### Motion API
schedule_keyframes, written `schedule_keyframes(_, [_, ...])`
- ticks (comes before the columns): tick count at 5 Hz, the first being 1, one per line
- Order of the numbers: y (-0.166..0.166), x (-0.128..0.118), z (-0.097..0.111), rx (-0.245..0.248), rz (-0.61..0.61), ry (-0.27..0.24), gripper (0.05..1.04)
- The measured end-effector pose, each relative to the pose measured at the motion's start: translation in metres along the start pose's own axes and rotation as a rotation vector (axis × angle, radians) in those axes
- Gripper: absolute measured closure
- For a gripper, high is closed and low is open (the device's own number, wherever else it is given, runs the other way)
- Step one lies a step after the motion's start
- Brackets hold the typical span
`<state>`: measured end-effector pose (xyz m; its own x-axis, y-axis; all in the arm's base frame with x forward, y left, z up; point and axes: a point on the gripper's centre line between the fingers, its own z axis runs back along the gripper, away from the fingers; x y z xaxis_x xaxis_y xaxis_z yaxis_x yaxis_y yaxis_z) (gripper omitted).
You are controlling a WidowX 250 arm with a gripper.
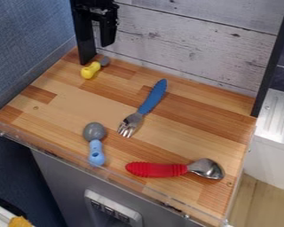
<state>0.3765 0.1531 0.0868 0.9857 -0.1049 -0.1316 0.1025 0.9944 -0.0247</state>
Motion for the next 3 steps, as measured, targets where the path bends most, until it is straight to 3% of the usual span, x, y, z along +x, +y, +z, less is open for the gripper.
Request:
schedule_keyframes(2, [0.009,0.002,-0.007,0.002,0.073,-0.014,0.083])
schedule_keyframes(3, [0.016,0.001,-0.037,-0.012,0.094,0.016,0.085])
